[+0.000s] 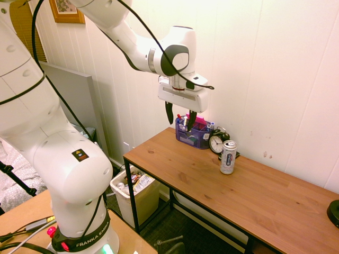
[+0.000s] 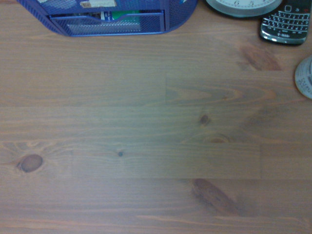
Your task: Throw the can in the trash bin
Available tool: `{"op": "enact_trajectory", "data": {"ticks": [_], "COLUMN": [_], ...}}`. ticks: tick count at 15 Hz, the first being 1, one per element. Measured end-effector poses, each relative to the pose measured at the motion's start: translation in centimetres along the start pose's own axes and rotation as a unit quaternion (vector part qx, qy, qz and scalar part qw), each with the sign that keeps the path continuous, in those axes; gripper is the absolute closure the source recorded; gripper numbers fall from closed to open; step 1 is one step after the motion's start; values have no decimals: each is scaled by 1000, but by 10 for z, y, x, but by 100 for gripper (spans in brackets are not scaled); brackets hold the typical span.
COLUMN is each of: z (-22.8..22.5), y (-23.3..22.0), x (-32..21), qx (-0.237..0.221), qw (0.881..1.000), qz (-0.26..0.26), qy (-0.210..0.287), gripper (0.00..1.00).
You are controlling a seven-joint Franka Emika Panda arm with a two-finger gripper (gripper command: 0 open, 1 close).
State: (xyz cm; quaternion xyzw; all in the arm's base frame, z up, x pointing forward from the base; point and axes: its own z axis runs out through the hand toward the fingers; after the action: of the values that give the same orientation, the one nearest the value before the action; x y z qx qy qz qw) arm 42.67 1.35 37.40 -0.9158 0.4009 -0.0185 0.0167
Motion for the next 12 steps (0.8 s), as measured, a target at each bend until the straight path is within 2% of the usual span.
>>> {"op": "enact_trajectory", "data": {"ticks": [2,6,12], "z": [3,19,65], "y": [3,21,25], "x": [1,25,91], "qx": [-4,-19,-28], "qw": [1000,996,978], "qz": [7,83,206], "qy": [1,2,-11], "gripper": [0,0,0]}}
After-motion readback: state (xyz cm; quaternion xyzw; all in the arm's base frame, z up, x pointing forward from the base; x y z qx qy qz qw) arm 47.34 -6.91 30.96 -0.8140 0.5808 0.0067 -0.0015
